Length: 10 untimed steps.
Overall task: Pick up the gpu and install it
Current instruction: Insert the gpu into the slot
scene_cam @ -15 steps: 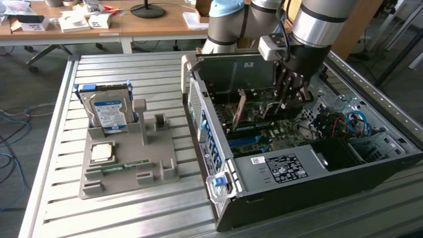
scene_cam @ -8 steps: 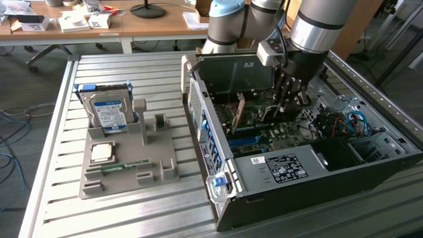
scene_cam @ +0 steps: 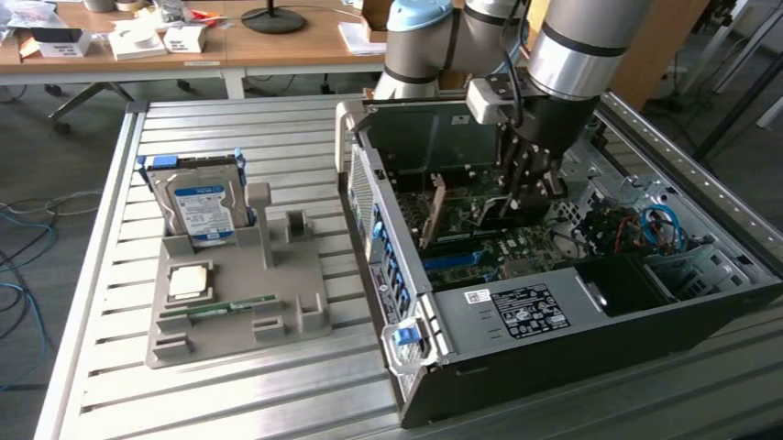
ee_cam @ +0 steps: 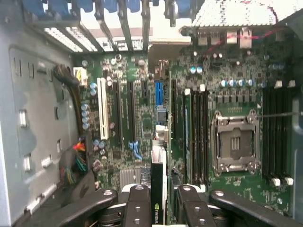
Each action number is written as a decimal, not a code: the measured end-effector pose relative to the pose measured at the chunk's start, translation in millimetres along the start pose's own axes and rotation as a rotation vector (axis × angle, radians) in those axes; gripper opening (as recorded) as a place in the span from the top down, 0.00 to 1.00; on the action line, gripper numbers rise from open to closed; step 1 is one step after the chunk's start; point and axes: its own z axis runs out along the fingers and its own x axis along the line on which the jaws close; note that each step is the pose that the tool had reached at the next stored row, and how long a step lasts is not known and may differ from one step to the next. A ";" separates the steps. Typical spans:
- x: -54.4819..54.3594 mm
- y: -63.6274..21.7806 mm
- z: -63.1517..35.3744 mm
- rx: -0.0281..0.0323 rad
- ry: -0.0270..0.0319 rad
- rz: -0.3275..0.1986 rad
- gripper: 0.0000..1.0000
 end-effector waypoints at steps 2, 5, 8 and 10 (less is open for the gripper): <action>0.2 2.6 0.0 0.0002 0.0002 0.000 0.74; 0.4 3.3 1.3 0.0002 0.0000 0.000 0.74; 0.5 4.3 6.5 0.0006 0.0000 0.000 0.74; 0.7 4.6 10.0 0.0007 0.0000 0.000 0.74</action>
